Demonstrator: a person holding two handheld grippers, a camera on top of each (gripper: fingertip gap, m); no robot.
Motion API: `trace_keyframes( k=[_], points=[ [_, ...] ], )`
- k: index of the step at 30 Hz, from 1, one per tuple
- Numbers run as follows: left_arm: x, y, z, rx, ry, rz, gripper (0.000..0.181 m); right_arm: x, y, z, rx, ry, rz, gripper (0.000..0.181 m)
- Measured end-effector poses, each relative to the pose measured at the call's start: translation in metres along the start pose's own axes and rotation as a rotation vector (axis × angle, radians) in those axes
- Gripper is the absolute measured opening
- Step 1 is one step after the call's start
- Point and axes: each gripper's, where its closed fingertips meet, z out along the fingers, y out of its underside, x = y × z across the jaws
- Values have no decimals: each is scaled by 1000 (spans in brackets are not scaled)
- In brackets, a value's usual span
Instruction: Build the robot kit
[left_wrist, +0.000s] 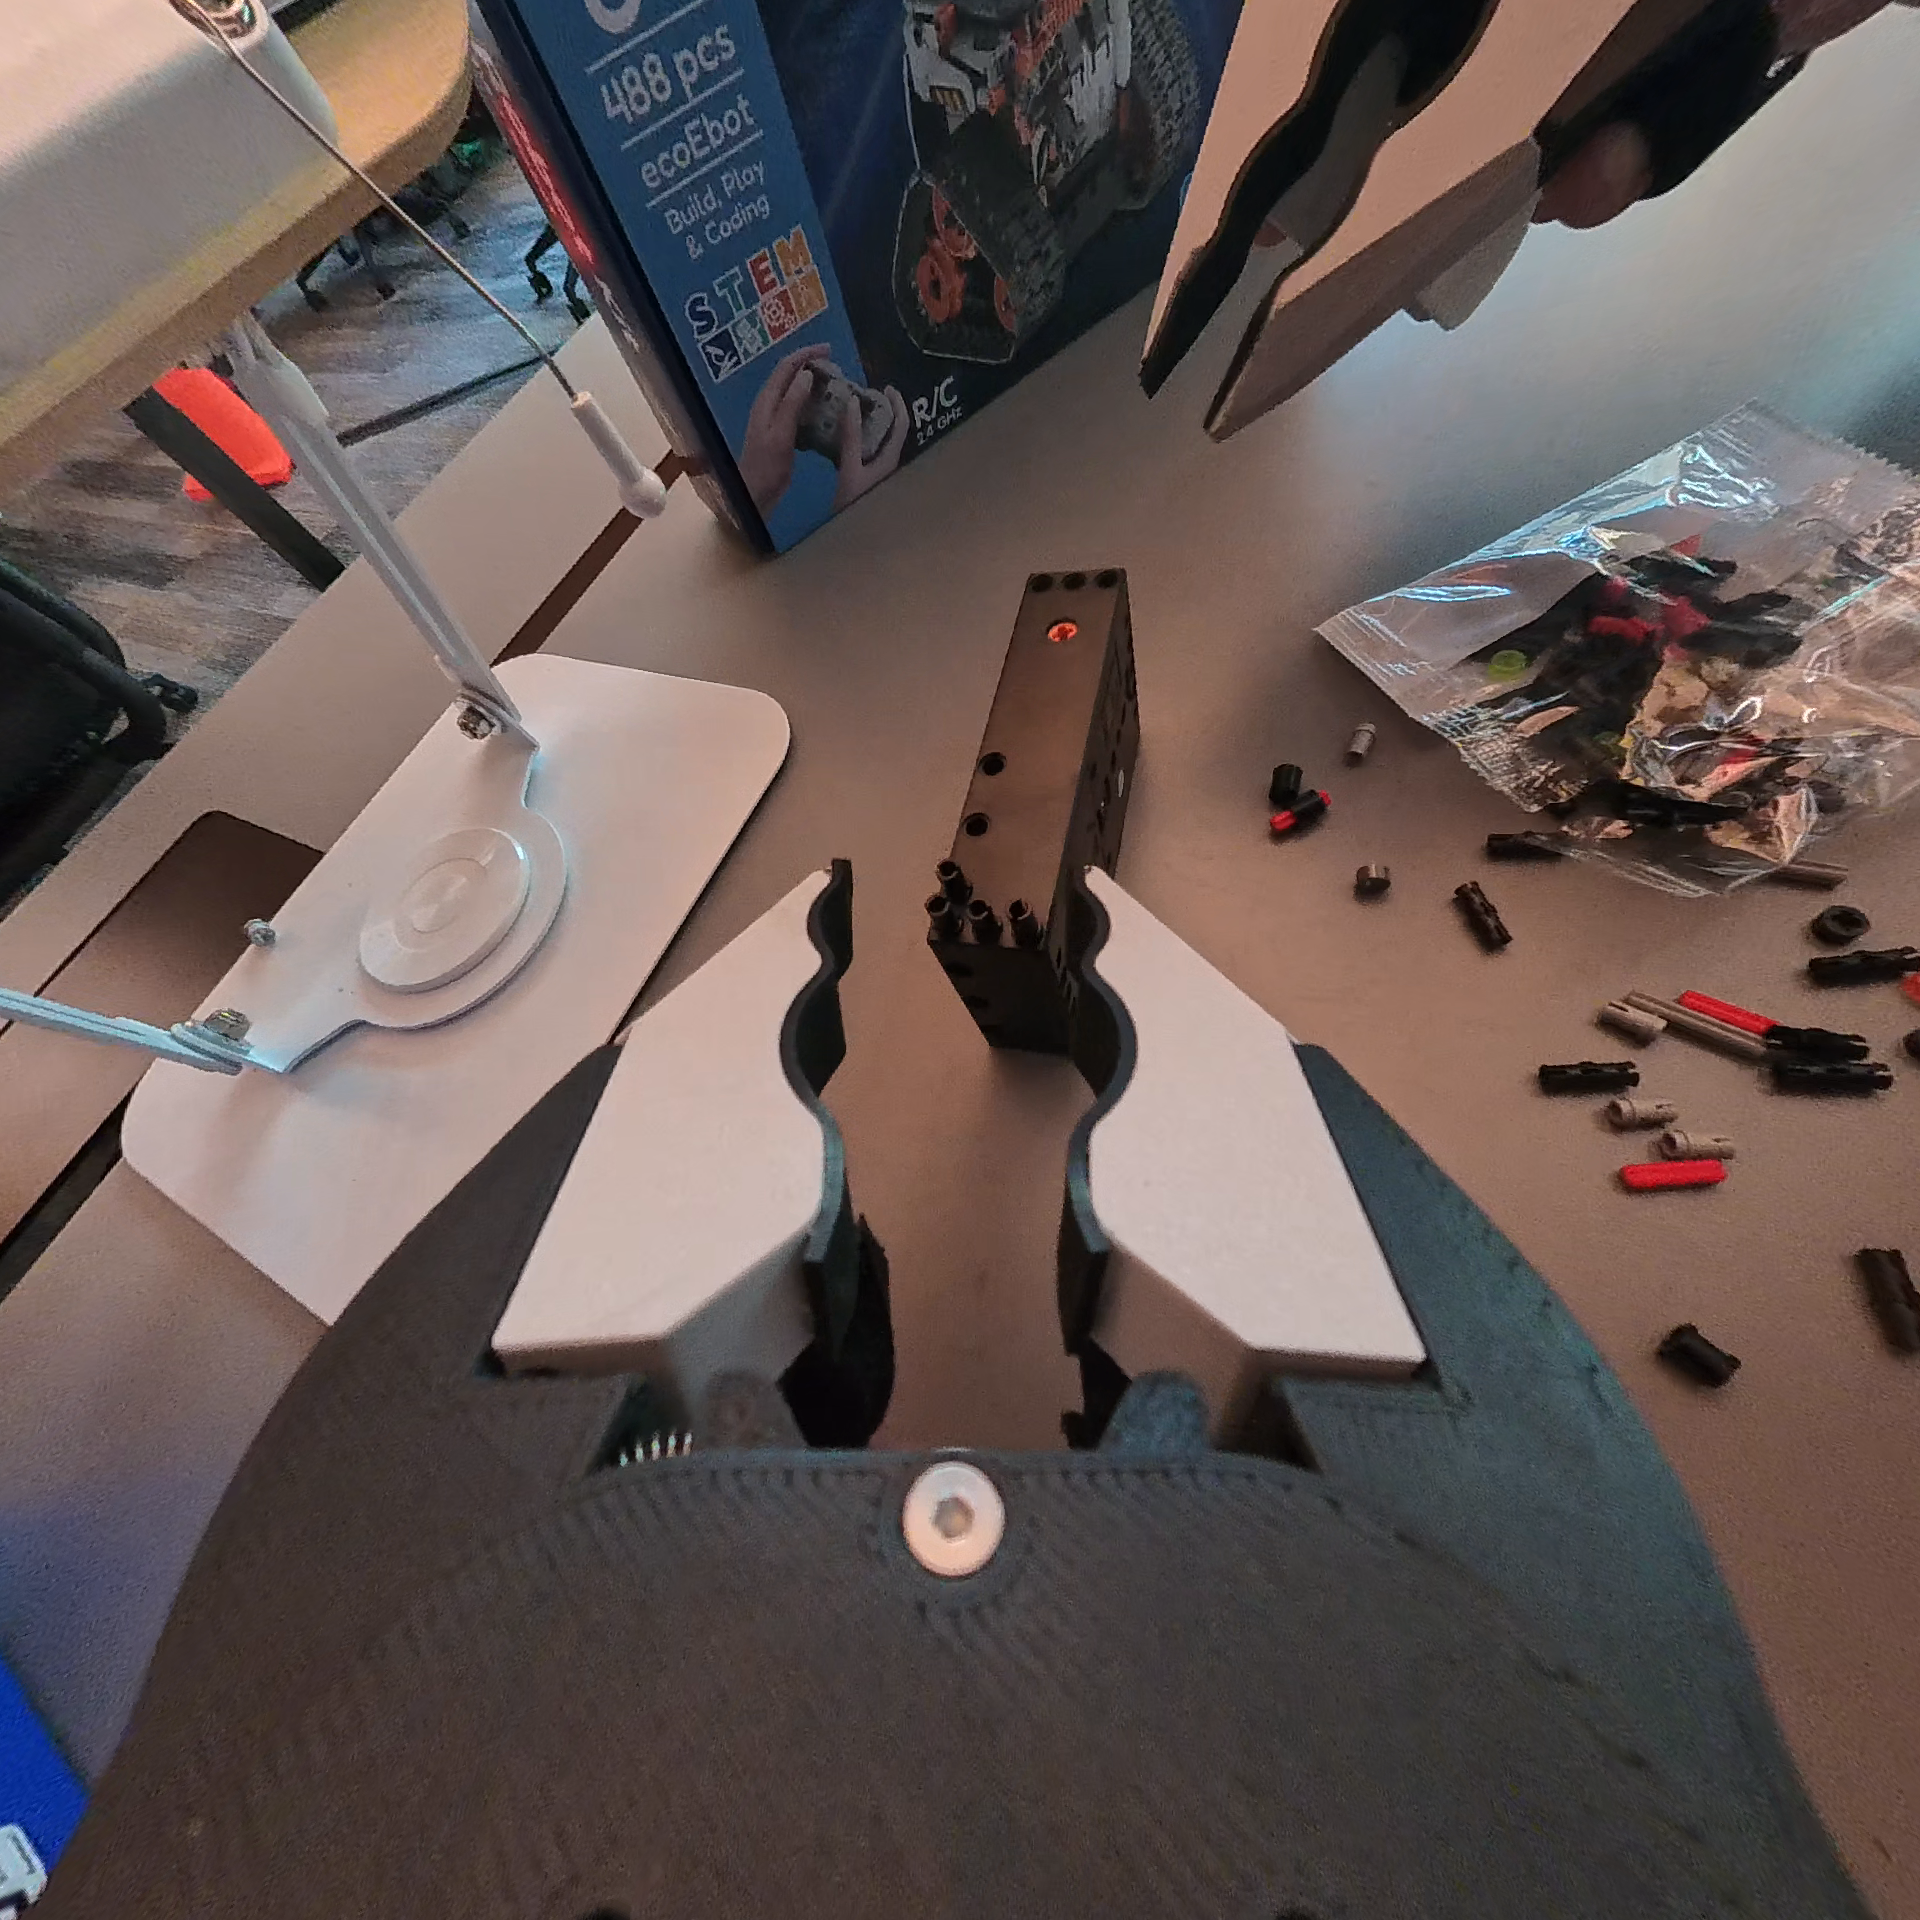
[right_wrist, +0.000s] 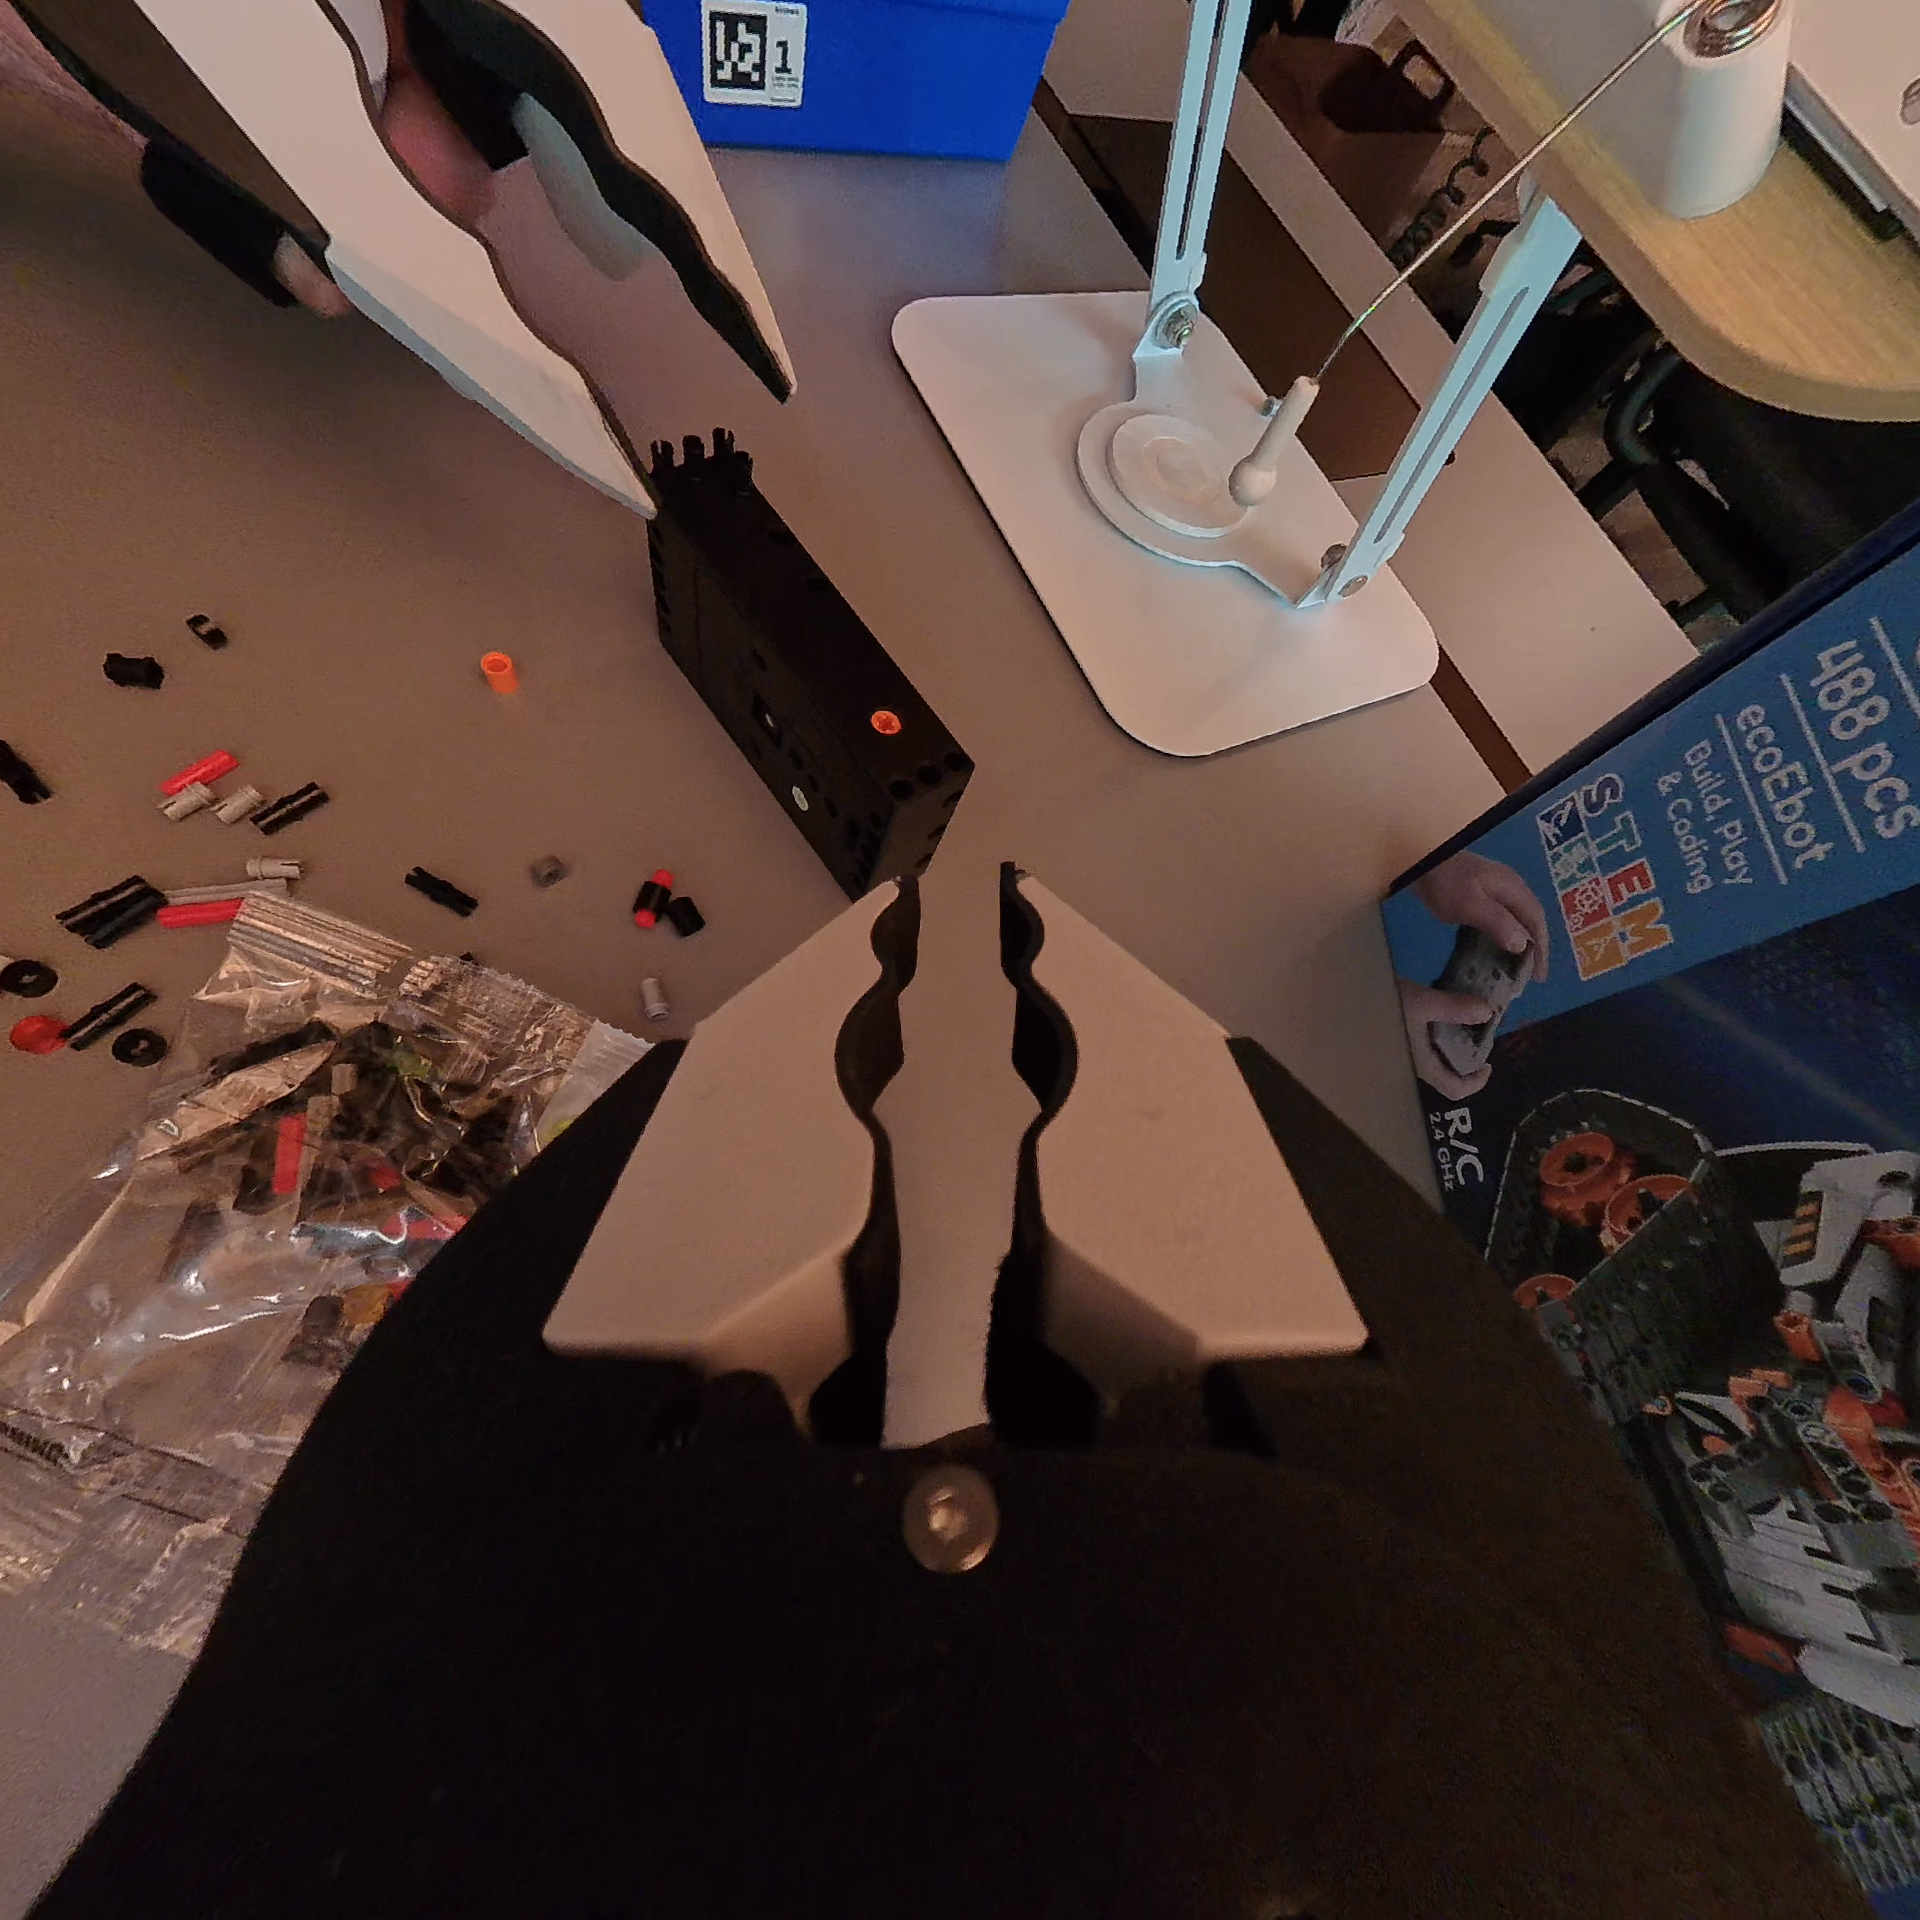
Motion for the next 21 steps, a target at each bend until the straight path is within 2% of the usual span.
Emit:
trace_keyframes(
  k=[13,21],
  points=[
    [-9,1,-8,1,-6,-25,43,8,2,-4,1,12,20,21],
    [-1,-7,-14,19,19,25,40,-21,27,-24,-136,-192,-7,26]
  ],
)
